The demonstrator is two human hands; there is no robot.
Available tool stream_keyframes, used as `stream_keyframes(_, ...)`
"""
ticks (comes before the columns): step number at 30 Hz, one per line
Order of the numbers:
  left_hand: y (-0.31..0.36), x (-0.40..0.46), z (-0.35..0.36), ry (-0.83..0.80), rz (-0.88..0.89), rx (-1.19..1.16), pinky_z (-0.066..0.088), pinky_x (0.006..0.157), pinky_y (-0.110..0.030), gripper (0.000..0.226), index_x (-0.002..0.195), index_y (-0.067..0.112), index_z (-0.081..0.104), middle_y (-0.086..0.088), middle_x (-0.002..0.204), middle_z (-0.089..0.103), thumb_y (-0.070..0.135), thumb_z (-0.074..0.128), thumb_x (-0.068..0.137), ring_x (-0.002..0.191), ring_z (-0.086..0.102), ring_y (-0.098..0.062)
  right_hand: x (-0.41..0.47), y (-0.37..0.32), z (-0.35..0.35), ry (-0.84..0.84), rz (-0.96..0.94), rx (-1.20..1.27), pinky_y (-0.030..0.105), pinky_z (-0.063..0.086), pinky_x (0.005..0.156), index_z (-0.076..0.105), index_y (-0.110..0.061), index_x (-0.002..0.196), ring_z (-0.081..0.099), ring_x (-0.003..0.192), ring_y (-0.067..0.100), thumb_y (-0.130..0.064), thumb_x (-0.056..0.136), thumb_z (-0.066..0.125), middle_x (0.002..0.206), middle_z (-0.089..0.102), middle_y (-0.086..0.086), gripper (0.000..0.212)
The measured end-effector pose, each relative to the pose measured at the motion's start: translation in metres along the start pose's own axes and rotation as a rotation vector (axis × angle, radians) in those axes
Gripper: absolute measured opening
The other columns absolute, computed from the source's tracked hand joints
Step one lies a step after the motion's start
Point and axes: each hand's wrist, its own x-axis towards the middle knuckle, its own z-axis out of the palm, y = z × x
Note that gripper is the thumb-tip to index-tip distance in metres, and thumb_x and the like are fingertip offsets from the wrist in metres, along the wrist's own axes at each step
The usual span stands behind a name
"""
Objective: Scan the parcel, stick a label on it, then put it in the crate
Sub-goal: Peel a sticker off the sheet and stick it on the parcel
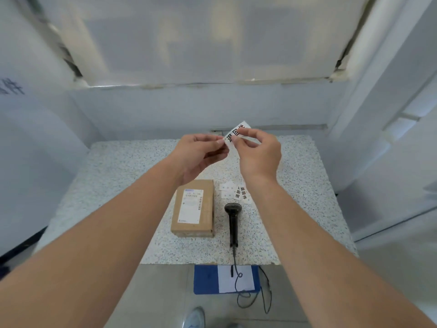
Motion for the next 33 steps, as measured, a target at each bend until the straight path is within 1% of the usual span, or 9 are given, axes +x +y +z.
stream_keyframes(4,0.018,-0.012,-0.008,-0.057,0.050,-0.012,0.062,0.090,-0.034,0.009,0.100,-0.006,0.072,-0.019,0.094,0.073,-0.006,0.065,0.094,0.090,0.071,-0.027,-0.005,-0.020,0.004,-0.002,-0.060,-0.001,0.023,0.063,0.082,0.079,-0.026,0.097,0.076,0.084,-0.002,-0.018,0.085,0.085,0.118,0.072,0.008,0.015)
stream_keyframes(8,0.032,-0.024,-0.016,-0.102,0.090,-0.024,0.063,0.089,-0.033,0.011,0.103,-0.006,0.071,-0.020,0.096,0.073,-0.005,0.065,0.094,0.091,0.071,-0.027,-0.013,-0.039,0.010,0.018,-0.102,0.009,0.029,0.063,0.087,0.080,-0.027,0.095,0.077,0.090,0.005,-0.023,0.083,0.086,0.118,0.072,0.007,0.014)
stream_keyframes(11,0.043,-0.035,-0.025,-0.155,0.115,-0.025,0.062,0.091,-0.033,0.013,0.106,-0.007,0.070,-0.020,0.099,0.072,-0.005,0.065,0.095,0.092,0.071,-0.026,-0.025,-0.053,0.017,0.009,-0.117,0.062,0.028,0.064,0.086,0.079,-0.024,0.096,0.078,0.088,0.004,-0.017,0.085,0.085,0.119,0.072,0.011,0.014)
stream_keyframes(15,0.056,-0.053,-0.042,-0.191,0.155,0.014,0.062,0.090,-0.032,0.011,0.103,-0.006,0.070,-0.017,0.093,0.073,-0.007,0.064,0.094,0.087,0.073,-0.024,-0.047,-0.070,0.031,0.011,-0.133,0.102,0.025,0.064,0.083,0.079,-0.022,0.097,0.079,0.087,0.006,-0.013,0.086,0.085,0.119,0.072,0.014,0.016)
stream_keyframes(21,0.077,-0.075,-0.069,-0.246,0.226,0.082,0.061,0.092,-0.034,0.009,0.099,-0.004,0.072,-0.016,0.088,0.074,-0.006,0.064,0.094,0.084,0.072,-0.023,-0.079,-0.093,0.052,0.050,-0.199,0.093,0.018,0.061,0.078,0.079,-0.021,0.101,0.077,0.087,0.001,-0.014,0.087,0.084,0.120,0.072,0.009,0.016)
stream_keyframes(24,0.085,-0.085,-0.081,-0.246,0.275,0.144,0.061,0.092,-0.036,0.008,0.098,-0.004,0.072,-0.017,0.088,0.073,-0.005,0.066,0.094,0.084,0.071,-0.025,-0.091,-0.103,0.062,0.056,-0.219,0.037,0.021,0.062,0.081,0.079,-0.025,0.100,0.077,0.087,0.000,-0.020,0.087,0.085,0.122,0.071,0.008,0.015)
stream_keyframes(28,0.094,-0.094,-0.095,-0.189,0.383,0.311,0.060,0.096,-0.040,0.016,0.106,-0.009,0.072,-0.022,0.097,0.073,0.002,0.070,0.094,0.090,0.071,-0.027,-0.105,-0.114,0.068,0.049,-0.311,-0.168,0.016,0.058,0.080,0.080,-0.024,0.102,0.074,0.093,0.007,-0.028,0.089,0.083,0.124,0.060,0.000,0.013)
stream_keyframes(30,0.099,-0.097,-0.101,-0.157,0.424,0.377,0.061,0.095,-0.039,0.016,0.104,-0.006,0.074,-0.020,0.095,0.074,0.006,0.072,0.094,0.087,0.073,-0.024,-0.111,-0.118,0.069,0.024,-0.390,-0.312,0.021,0.057,0.084,0.080,-0.024,0.103,0.069,0.097,0.011,-0.031,0.092,0.079,0.120,0.058,-0.001,0.014)
stream_keyframes(33,0.102,-0.099,-0.108,-0.140,0.445,0.446,0.061,0.095,-0.041,0.014,0.101,-0.001,0.076,-0.016,0.091,0.076,0.011,0.075,0.092,0.084,0.073,-0.023,-0.118,-0.122,0.071,-0.048,-0.488,-0.428,0.028,0.059,0.083,0.081,-0.020,0.106,0.068,0.095,0.014,-0.032,0.094,0.077,0.110,0.061,-0.001,0.018)
